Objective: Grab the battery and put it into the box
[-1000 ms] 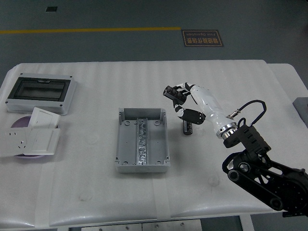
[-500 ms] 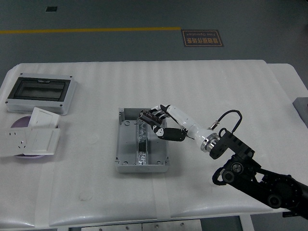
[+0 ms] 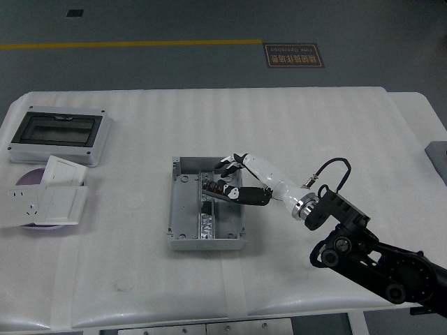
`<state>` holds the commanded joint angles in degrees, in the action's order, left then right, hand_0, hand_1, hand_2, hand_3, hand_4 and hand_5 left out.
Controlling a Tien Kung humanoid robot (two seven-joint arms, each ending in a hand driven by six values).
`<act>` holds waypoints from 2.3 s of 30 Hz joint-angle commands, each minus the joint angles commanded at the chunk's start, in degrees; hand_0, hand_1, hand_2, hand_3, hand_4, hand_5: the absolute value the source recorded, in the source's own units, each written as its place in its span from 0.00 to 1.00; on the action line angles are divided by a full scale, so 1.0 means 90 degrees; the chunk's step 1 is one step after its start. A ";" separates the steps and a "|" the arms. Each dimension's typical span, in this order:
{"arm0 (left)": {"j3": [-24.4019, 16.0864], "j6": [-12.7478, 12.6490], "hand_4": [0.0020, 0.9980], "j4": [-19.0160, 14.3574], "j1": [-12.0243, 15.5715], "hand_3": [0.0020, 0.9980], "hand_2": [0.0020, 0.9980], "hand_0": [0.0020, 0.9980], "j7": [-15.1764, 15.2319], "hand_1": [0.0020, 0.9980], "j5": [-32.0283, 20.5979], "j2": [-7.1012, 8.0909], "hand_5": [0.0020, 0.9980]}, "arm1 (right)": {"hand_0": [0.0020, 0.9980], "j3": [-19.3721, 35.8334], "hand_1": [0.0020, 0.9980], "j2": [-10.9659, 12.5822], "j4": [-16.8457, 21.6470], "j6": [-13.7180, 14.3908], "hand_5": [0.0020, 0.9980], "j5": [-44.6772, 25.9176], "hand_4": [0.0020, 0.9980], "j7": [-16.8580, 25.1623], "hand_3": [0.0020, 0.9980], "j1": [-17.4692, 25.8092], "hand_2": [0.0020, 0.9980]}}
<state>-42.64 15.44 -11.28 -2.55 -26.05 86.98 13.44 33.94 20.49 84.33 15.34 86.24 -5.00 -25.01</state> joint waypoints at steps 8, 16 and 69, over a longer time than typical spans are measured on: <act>0.0006 0.0021 0.63 -0.0002 0.0000 0.62 0.58 0.65 -0.0010 0.65 0.0001 0.0001 0.01 | 0.88 0.0248 0.74 0.0076 -0.0052 0.0078 0.39 0.0027 0.65 0.0047 0.73 0.0083 0.70; 0.0001 0.0035 0.63 0.0000 -0.0005 0.61 0.58 0.65 -0.0021 0.65 0.0002 0.0007 0.01 | 0.88 0.0423 0.74 0.0581 -0.0701 -0.0104 0.40 0.0823 0.66 -0.0228 0.73 -0.0041 0.70; 0.0073 0.0055 0.61 -0.0008 -0.0061 0.59 0.57 0.65 -0.0044 0.65 -0.0045 0.0007 0.00 | 0.90 -0.0499 0.77 0.0610 -0.1536 -0.0522 0.30 0.1683 0.69 -0.0518 0.78 -0.0640 0.71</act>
<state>-41.98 15.94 -11.35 -3.09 -26.45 86.57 13.50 29.45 25.98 70.50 10.64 101.39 -9.66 -30.77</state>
